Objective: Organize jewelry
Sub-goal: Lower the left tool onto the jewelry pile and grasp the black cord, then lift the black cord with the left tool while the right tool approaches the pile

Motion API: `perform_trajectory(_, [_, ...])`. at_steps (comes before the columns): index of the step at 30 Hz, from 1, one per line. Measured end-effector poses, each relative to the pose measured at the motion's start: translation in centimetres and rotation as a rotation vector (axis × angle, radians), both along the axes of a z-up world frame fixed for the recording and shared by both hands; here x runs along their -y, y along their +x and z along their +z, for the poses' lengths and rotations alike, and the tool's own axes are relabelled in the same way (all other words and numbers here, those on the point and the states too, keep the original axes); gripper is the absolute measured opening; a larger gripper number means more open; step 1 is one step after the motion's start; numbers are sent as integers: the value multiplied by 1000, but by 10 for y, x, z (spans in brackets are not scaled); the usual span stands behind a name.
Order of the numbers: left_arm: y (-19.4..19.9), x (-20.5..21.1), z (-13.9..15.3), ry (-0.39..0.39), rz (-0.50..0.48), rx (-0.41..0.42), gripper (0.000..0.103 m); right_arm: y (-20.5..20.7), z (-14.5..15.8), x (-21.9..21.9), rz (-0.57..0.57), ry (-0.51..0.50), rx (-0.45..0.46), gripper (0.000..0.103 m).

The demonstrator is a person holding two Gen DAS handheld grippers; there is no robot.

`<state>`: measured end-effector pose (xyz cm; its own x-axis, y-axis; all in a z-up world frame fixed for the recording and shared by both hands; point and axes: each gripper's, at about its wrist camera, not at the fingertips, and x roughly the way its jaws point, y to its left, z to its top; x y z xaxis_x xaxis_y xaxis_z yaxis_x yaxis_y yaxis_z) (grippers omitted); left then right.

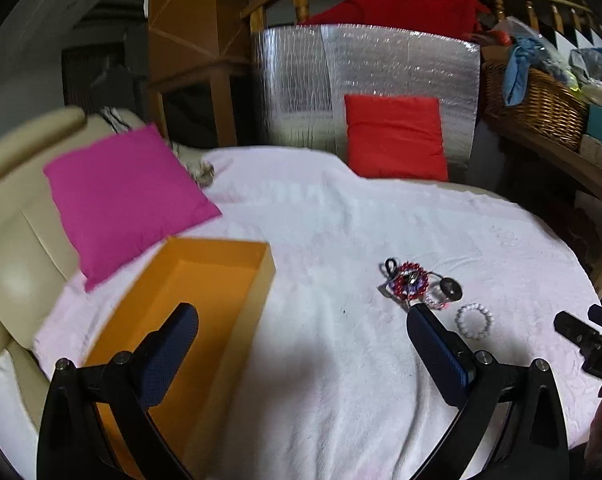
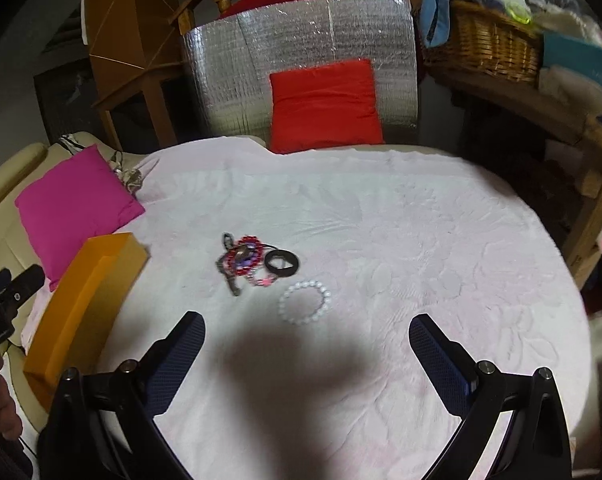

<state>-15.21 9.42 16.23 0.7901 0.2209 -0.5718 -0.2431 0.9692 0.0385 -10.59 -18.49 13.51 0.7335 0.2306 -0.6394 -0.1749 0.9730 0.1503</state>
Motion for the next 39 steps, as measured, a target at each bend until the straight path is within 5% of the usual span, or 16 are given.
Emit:
perform_trajectory(8, [91,16,-35,-28,-64,-114,103,56,-49,31,-21,146,-73,101])
perform_trajectory(13, [163,31,-59,-150,-109,-177,103,79,-60,43,-68,180,-171,97])
perform_trajectory(21, [211,39,-96,-257,-152,-216,94,87,-68,54,-85,260,-231,97])
perform_trajectory(27, [235,24,-102,-338,-176,-231,68,91,-71,44,-72,253,-235,97])
perform_trajectory(32, [249,21,-117,-430,-231,-283,25,94,-76,39,-80,241,-246,97])
perform_trajectory(39, [230,27,-109,-469,-312,-292,19,98,-83,41,-125,229,-252,97])
